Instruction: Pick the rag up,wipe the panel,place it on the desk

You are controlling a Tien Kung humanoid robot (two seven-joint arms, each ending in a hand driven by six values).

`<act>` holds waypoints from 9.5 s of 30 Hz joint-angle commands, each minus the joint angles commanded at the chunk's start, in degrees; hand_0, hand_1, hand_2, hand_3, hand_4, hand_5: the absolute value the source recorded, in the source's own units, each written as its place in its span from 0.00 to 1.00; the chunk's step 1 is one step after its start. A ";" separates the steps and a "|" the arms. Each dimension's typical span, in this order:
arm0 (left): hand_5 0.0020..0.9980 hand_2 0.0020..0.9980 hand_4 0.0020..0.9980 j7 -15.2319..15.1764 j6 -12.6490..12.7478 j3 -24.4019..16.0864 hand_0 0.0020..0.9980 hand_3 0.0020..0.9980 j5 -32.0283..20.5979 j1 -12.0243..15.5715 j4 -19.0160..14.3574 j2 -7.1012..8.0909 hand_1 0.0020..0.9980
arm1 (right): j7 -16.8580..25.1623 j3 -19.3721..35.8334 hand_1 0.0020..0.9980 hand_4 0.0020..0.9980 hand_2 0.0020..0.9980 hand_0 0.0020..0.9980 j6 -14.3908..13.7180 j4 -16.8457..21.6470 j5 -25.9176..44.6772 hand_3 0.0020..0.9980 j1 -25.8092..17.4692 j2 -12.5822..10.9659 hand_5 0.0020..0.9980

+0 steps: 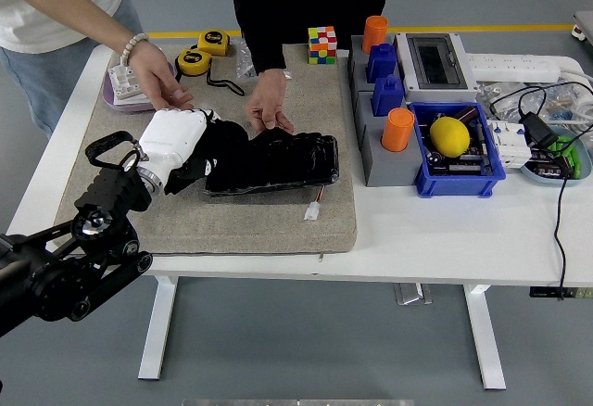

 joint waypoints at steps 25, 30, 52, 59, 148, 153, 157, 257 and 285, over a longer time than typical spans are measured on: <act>0.00 0.42 0.10 -0.11 -0.02 -2.00 0.23 0.26 0.39 1.05 -1.89 0.56 0.13 | 0.23 -0.85 0.47 1.00 0.65 0.69 0.09 -0.35 0.39 0.62 -0.10 0.22 0.69; 0.00 0.42 0.10 -0.14 -0.02 -2.58 0.23 0.26 0.54 1.24 -2.15 0.87 0.13 | 0.16 -0.84 0.47 1.00 0.65 0.69 0.05 -0.41 0.41 0.62 -0.05 0.17 0.69; 0.00 0.42 0.09 -0.11 -0.18 -5.14 0.23 0.26 1.72 1.96 -4.47 2.28 0.13 | -0.06 -0.40 0.47 1.00 0.65 0.69 0.62 -1.12 0.13 0.62 0.11 0.44 0.69; 0.00 0.42 0.10 -0.12 -0.23 -5.90 0.23 0.26 2.00 2.11 -4.71 2.43 0.13 | -0.03 -0.80 0.47 1.00 0.65 0.69 0.67 -1.20 0.23 0.62 0.18 0.50 0.69; 0.00 0.42 0.08 0.77 -0.98 8.68 0.23 0.26 -1.29 -3.64 -6.58 -5.88 0.13 | -0.28 -0.20 0.47 1.00 0.65 0.69 2.16 -1.63 -0.67 0.62 1.46 -0.46 0.69; 0.00 0.42 0.08 0.72 -0.86 9.44 0.23 0.26 -1.55 -4.25 -6.68 -6.64 0.13 | -0.33 -0.20 0.47 1.00 0.65 0.69 2.34 -1.64 -0.79 0.62 1.51 -0.50 0.69; 0.00 0.42 0.08 0.76 -0.88 9.89 0.23 0.26 -1.64 -4.26 -6.59 -6.84 0.13 | -0.47 -0.01 0.47 1.00 0.65 0.69 2.45 -1.69 -0.95 0.62 1.36 -0.43 0.69; 0.00 0.41 0.08 1.56 -0.53 5.23 0.23 0.26 0.49 -1.01 -6.98 -0.81 0.12 | -1.07 1.83 0.47 1.00 0.65 0.69 2.16 -1.76 -1.54 0.62 0.77 -0.22 0.69; 0.00 0.41 0.09 2.21 -0.79 12.56 0.23 0.26 -0.55 -3.91 -9.68 -4.04 0.12 | -1.40 1.91 0.47 1.00 0.65 0.69 2.56 -2.11 -1.89 0.62 1.17 -0.46 0.69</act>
